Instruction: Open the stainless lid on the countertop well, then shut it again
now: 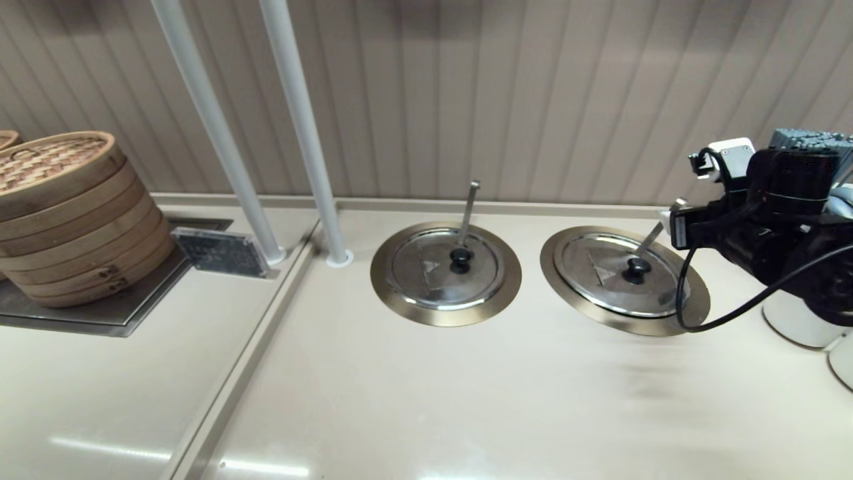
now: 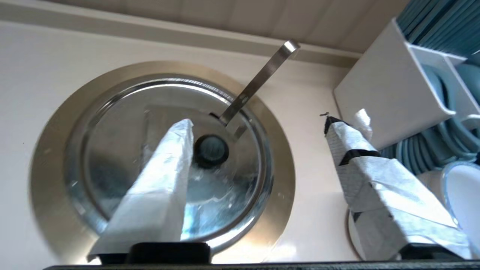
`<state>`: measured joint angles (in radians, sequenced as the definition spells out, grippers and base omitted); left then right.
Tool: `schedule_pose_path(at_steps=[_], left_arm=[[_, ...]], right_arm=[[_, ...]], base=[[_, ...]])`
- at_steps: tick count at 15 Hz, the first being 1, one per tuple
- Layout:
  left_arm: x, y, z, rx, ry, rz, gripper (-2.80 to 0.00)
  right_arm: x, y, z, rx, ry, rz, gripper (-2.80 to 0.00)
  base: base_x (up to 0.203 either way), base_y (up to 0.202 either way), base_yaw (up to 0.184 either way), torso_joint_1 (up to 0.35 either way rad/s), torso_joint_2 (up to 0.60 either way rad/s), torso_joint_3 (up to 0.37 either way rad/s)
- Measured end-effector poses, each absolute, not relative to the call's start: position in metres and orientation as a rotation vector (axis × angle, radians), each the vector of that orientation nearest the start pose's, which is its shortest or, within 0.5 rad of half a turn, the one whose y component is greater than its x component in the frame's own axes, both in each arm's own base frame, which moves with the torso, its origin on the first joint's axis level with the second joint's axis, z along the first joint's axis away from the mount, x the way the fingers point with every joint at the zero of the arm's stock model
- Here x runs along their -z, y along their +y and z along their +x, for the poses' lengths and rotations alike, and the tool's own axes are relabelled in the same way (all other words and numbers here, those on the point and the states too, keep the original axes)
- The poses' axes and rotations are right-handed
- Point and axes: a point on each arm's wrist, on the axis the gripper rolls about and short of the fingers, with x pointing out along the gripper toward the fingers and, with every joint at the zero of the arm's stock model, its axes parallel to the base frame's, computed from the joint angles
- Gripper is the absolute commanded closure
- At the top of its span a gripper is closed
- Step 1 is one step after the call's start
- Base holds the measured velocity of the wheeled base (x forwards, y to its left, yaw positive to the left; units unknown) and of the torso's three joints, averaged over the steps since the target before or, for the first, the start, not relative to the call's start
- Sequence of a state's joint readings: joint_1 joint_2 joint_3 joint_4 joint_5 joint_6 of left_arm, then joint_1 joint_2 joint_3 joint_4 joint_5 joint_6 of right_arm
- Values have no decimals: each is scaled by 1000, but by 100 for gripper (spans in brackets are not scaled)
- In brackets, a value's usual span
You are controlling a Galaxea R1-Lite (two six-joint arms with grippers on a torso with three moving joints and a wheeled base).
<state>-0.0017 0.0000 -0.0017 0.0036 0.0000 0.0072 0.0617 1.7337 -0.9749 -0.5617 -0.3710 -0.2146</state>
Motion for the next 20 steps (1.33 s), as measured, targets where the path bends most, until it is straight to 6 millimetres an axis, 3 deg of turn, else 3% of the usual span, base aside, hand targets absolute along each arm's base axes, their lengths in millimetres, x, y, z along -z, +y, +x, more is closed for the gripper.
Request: schedule_pose_path(at_steps=[5, 7, 11, 16, 20], left_arm=[[-76, 0, -23, 2, 2, 8, 0], [-76, 0, -23, 2, 2, 8, 0], [-76, 0, -23, 2, 2, 7, 0], [-76, 0, -23, 2, 1, 7, 0], [-75, 0, -23, 2, 2, 8, 0]], right_arm=[[-231, 24, 255, 99, 437, -101, 0], [-238, 25, 214, 33, 444, -51, 0], [-246, 18, 114, -63, 348, -5, 0], [-230, -5, 3, 81, 259, -38, 0], [-197, -7, -60, 135, 152, -95, 0]], base=[[0, 0, 0, 0, 0, 0], [0, 0, 0, 0, 0, 0], [0, 0, 0, 0, 0, 0], [0, 0, 0, 0, 0, 0], [0, 0, 0, 0, 0, 0]])
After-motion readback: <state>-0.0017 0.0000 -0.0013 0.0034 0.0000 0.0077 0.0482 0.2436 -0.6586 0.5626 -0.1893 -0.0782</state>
